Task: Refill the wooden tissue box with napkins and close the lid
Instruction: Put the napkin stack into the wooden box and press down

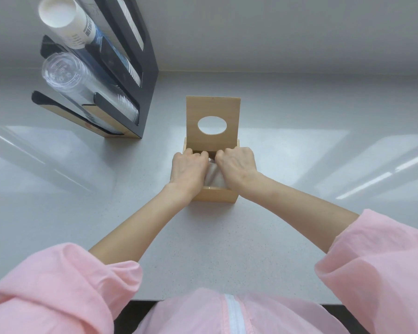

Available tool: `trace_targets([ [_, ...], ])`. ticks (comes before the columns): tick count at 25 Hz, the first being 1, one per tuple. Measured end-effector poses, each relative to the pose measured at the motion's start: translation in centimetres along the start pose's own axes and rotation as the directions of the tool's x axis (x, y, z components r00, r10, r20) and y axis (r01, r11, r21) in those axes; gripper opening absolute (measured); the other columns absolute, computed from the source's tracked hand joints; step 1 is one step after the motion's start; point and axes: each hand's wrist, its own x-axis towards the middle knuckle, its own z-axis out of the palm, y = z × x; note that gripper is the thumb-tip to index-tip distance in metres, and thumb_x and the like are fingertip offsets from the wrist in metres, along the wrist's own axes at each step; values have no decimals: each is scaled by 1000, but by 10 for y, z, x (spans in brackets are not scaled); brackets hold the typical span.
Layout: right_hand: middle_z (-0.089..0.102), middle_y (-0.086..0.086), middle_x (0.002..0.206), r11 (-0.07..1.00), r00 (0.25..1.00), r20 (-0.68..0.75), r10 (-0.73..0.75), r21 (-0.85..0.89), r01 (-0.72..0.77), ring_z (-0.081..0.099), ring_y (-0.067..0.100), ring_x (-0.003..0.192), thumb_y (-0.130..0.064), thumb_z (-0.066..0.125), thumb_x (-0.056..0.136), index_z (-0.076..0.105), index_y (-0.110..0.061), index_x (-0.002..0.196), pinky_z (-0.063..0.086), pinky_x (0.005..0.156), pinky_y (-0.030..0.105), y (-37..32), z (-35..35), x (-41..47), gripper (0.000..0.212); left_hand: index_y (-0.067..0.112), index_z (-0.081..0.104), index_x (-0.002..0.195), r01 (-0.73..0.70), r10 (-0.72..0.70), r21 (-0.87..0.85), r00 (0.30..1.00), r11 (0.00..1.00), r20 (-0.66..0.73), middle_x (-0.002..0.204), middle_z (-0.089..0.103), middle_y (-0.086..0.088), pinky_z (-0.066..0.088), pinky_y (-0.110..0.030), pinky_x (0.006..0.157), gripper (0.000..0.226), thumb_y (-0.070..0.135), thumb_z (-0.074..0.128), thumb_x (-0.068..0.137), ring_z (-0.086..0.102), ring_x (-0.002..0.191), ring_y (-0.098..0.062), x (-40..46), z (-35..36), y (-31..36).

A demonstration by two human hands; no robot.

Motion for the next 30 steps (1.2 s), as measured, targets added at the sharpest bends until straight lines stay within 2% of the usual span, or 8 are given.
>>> trace_targets([
  [3, 66, 3, 111, 999, 999, 31, -37, -34, 38, 61, 24, 107, 2, 54, 84, 59, -16, 89, 31, 57, 25, -3, 1, 5, 19, 6, 48, 106, 4, -5, 34, 1000, 999, 30, 100, 69, -8, 23, -31, 68, 20, 11, 52, 87, 51, 105, -26, 3, 2, -1],
  [5, 67, 4, 109, 998, 999, 35, -32, -48, 34, 61, 24, 105, 4, 54, 83, 41, -14, 61, 26, 49, 23, -2, 2, 7, 31, 5, 47, 109, -2, 0, 37, 998, 999, 58, 102, 68, -9, 25, -31, 68, 25, 17, 53, 88, 51, 108, -26, 3, 1, -4],
  [7, 68, 6, 109, 999, 999, 46, -22, -36, 24, 62, 26, 104, 5, 52, 83, 31, -13, 55, 26, 49, 24, -1, 1, 8, 39, 6, 49, 109, -25, 21, 37, 995, 999, 101, 104, 67, -9, 26, -31, 69, 25, 19, 52, 88, 49, 110, -25, 4, 1, -7],
  [14, 62, 9, 113, 997, 997, 2, -79, 11, 79, 55, 29, 103, -2, 44, 91, 58, -10, 93, 29, 57, 29, 9, -9, 0, 16, 14, 50, 124, -194, 193, -12, 963, 981, 186, 124, 54, -3, 28, -31, 77, 36, 26, 49, 90, 49, 112, -24, 2, -12, -18],
  [18, 62, 9, 114, 991, 957, 257, -131, 4, 135, 55, 27, 97, -2, 38, 91, 53, -10, 125, 31, 60, 26, 6, 6, 0, 38, 20, 57, 98, -240, 219, 24, 917, 971, 333, 89, 61, -4, 24, -34, 90, 20, 24, 37, 93, 46, 84, -23, 4, -17, -22],
  [22, 48, 1, 73, 998, 917, 393, -68, 16, 67, 44, 24, 79, -1, 37, 90, 58, -11, 118, 21, 46, 23, 2, 11, 9, 36, 20, 54, 83, -228, 160, 44, 795, 973, 586, 86, 49, -1, 27, -38, 101, 31, 22, 25, 94, 44, 102, -26, 16, -2, -24],
  [26, 59, 8, 103, 998, 903, 424, -66, 9, 69, 49, 25, 82, -2, 39, 89, 57, -12, 121, 24, 45, 23, 5, 10, 14, 39, 14, 52, 88, -143, 94, 23, 757, 990, 647, 92, 51, -3, 42, -34, 81, 32, 29, 24, 94, 49, 95, -26, 25, 3, -18],
  [30, 64, 7, 113, 990, 958, 254, -133, 87, 114, 58, 26, 104, -7, 37, 92, 55, -13, 122, 30, 59, 26, 11, 18, 9, 36, 13, 58, 118, -78, 122, -107, 852, 991, 509, 108, 63, -5, 43, -33, 75, 40, 29, 30, 94, 55, 98, -26, 14, -6, -14],
])
